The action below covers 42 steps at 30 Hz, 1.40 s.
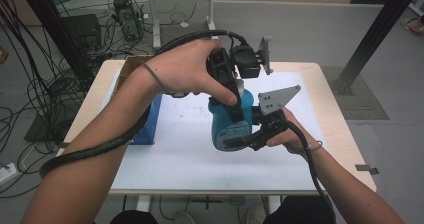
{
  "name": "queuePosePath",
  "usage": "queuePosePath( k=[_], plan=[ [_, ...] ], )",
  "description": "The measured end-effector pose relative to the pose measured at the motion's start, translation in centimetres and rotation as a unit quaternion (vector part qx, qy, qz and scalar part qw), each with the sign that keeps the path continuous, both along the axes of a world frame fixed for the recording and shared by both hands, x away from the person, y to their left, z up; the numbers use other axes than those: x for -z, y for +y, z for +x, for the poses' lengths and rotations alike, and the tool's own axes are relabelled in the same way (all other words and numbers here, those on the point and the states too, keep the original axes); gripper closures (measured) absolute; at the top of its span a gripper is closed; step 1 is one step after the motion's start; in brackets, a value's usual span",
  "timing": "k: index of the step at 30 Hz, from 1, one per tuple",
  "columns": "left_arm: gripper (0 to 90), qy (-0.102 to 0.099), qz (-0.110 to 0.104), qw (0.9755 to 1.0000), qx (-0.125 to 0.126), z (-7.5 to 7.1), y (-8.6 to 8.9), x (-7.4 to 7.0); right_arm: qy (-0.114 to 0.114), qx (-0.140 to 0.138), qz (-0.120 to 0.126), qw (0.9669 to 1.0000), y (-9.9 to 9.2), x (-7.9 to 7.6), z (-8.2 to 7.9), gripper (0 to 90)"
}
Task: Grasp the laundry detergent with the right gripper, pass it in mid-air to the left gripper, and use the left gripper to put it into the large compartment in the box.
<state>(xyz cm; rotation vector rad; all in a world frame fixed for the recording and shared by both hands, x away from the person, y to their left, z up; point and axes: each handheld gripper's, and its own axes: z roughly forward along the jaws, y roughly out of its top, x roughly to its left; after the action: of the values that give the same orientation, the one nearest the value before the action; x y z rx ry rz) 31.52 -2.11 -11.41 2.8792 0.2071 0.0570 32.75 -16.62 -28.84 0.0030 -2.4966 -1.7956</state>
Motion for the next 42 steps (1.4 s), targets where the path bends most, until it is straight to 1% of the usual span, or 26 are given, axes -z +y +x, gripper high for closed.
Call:
queuePosePath(
  k=[7, 13, 15, 22, 28, 30, 31, 42],
  plan=[
    [37.1, 0.002, 0.008, 1.0, 0.005, -0.02, -0.19, 0.04, -0.001, 0.0, -0.001, 1.0, -0.18, 0.08, -0.11, 40.4],
    [37.2, 0.002, 0.005, 1.0, 0.003, -0.12, -0.34, 0.05, -0.001, 0.001, 0.0, 1.0, -0.31, 0.09, -0.18, 40.4],
    [37.1, 0.003, 0.009, 0.9999, 0.006, -0.1, -0.36, 0.02, -0.001, 0.001, 0.0, 1.0, -0.35, 0.06, -0.19, 40.4],
    [37.2, 0.001, 0.006, 1.0, 0.003, -0.24, -0.35, 0.03, -0.002, 0.003, 0.0, 1.0, -0.34, 0.07, -0.28, 40.4],
    [37.2, 0.002, 0.011, 0.9999, 0.005, -0.31, -0.35, 0.01, -0.003, 0.001, -0.001, 1.0, -0.3, 0.05, -0.36, 40.4],
    [37.1, 0.002, 0.008, 1.0, 0.002, -0.34, -0.37, 0.02, -0.003, 0.002, -0.001, 1.0, -0.29, 0.06, -0.38, 40.4],
    [37.2, 0.001, 0.009, 0.9999, 0.005, -0.29, -0.37, -0.02, -0.003, 0.002, 0.0, 1.0, -0.29, 0.06, -0.37, 40.4],
    [37.1, 0.002, 0.009, 1.0, 0.003, -0.26, -0.36, 0.0, -0.003, 0.003, 0.001, 1.0, -0.27, 0.08, -0.31, 40.4]
  ],
)
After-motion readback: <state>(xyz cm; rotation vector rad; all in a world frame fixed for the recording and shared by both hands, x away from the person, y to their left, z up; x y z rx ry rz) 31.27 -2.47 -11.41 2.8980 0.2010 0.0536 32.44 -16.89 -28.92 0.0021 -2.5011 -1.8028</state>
